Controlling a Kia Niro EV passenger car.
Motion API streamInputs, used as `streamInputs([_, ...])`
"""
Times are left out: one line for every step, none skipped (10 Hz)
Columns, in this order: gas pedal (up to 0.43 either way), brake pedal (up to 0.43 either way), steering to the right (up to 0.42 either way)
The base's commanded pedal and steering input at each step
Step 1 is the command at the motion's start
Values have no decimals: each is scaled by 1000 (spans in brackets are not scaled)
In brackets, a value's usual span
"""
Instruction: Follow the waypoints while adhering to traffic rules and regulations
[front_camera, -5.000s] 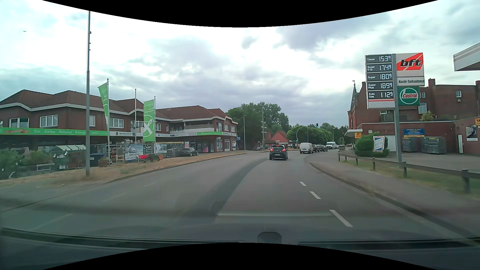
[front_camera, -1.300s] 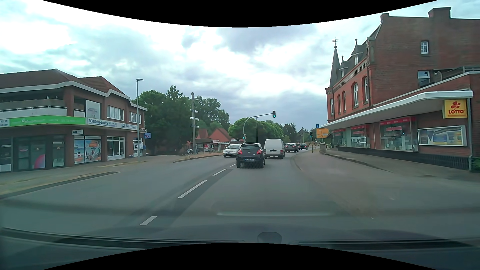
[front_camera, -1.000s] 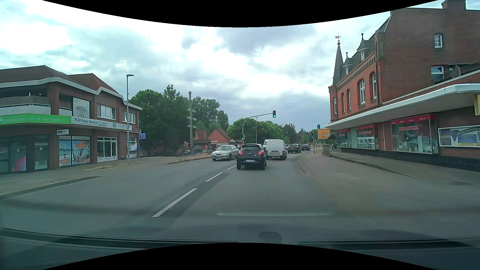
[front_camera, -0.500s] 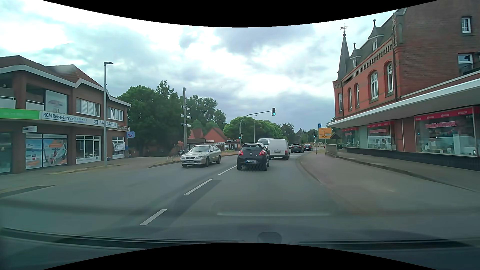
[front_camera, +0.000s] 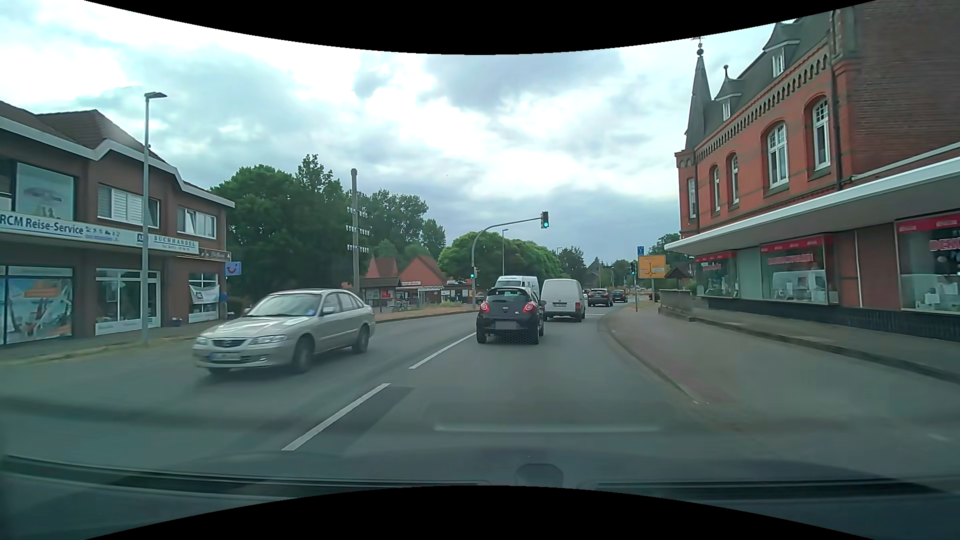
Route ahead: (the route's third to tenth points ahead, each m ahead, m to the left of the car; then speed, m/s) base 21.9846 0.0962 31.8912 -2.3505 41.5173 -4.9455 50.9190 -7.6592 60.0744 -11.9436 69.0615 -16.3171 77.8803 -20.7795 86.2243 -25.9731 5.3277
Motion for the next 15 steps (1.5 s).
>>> streamInputs([130, 0, 22])
streamInputs([130, 0, 25])
streamInputs([130, 0, 28])
streamInputs([130, 0, 29])
streamInputs([110, 0, 29])
streamInputs([20, 0, 30])
streamInputs([0, 0, 31])
streamInputs([0, 0, 31])
streamInputs([0, 0, 33])
streamInputs([0, 0, 35])
streamInputs([0, 0, 39])
streamInputs([0, 0, 39])
streamInputs([28, 0, 41])
streamInputs([28, 0, 45])
streamInputs([28, 0, 51])
